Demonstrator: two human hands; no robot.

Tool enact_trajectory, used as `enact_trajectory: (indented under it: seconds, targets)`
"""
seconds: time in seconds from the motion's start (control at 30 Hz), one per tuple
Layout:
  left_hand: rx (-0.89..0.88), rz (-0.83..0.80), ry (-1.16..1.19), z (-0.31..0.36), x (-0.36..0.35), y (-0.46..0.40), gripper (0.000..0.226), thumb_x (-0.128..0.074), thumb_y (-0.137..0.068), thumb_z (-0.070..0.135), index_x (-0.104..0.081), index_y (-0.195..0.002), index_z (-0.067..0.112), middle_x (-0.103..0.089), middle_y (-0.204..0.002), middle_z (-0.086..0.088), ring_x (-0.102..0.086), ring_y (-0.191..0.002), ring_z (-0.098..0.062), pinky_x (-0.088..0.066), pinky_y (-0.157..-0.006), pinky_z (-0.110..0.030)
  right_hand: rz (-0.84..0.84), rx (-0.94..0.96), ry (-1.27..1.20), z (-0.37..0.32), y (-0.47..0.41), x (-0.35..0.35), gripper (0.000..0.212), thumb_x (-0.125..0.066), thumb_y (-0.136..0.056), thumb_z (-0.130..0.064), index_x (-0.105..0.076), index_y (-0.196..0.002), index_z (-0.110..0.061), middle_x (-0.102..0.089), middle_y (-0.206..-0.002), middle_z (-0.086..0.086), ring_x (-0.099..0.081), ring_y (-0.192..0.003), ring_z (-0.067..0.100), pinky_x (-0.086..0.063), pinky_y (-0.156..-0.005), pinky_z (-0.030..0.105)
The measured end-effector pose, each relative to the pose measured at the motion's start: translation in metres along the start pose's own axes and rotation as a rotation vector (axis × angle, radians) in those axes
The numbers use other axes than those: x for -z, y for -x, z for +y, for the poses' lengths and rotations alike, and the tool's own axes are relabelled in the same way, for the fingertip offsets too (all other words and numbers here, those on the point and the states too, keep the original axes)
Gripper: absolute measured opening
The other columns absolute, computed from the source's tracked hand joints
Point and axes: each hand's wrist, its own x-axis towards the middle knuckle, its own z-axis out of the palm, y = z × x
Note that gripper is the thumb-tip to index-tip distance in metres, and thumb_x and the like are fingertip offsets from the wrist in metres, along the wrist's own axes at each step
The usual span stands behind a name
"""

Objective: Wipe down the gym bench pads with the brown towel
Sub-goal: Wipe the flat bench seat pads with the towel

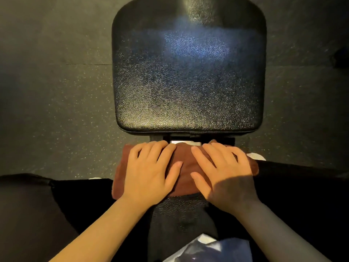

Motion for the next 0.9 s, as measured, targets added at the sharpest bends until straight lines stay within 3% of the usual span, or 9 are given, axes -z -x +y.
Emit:
enact_trajectory:
  seconds: [0.23, 0.43, 0.63, 0.8, 0.9]
  targets:
    - [-0.005, 0.012, 0.004, 0.000, -0.001, 0.001, 0.059, -0.033, -0.100, 0.055, -0.070, -0.114, 0.011, -0.067, -0.114, -0.005, -0.062, -0.103, -0.027, -0.036, -0.090, -0.040, 0.004, -0.019, -0.059, -0.005, -0.003, -0.001, 0.053, -0.050, -0.087, -0.044, -0.064, -0.126, -0.011, -0.065, -0.119, 0.015, -0.061, -0.109, 0.036, -0.035, -0.093, 0.046]
    - [0.003, -0.050, -0.034, 0.004, 0.000, -0.010, 0.051, -0.030, -0.098, 0.058, -0.055, -0.120, 0.019, -0.066, -0.114, -0.004, -0.062, -0.102, -0.026, -0.035, -0.087, -0.040, 0.023, 0.038, -0.064, 0.003, 0.000, -0.006, 0.055, -0.047, -0.091, -0.045, -0.054, -0.133, -0.010, -0.061, -0.125, 0.014, -0.054, -0.115, 0.032, -0.036, -0.094, 0.048]
    - [0.018, -0.102, -0.081, 0.007, 0.005, -0.013, 0.053, -0.026, -0.098, 0.058, -0.053, -0.122, 0.018, -0.066, -0.115, -0.007, -0.058, -0.102, -0.028, -0.036, -0.087, -0.040, -0.044, 0.133, -0.157, 0.010, 0.001, -0.004, 0.060, -0.047, -0.090, -0.046, -0.056, -0.134, -0.007, -0.060, -0.129, 0.019, -0.056, -0.116, 0.036, -0.037, -0.095, 0.050]
    - [0.031, -0.107, -0.065, 0.007, 0.005, -0.010, 0.049, -0.028, -0.098, 0.050, -0.056, -0.121, 0.016, -0.066, -0.115, -0.009, -0.060, -0.101, -0.028, -0.038, -0.089, -0.042, -0.112, 0.112, -0.294, 0.000, -0.026, 0.006, 0.052, -0.050, -0.082, -0.042, -0.062, -0.121, -0.010, -0.064, -0.113, 0.012, -0.060, -0.096, 0.033, -0.042, -0.082, 0.049]
    - [0.047, -0.108, -0.049, 0.007, 0.006, -0.009, 0.045, -0.040, -0.093, 0.040, -0.068, -0.115, 0.013, -0.067, -0.114, -0.007, -0.062, -0.101, -0.028, -0.040, -0.090, -0.043, -0.180, 0.122, -0.359, -0.009, -0.046, 0.013, 0.045, -0.052, -0.074, -0.037, -0.060, -0.111, -0.011, -0.061, -0.099, 0.008, -0.057, -0.084, 0.031, -0.043, -0.072, 0.046]
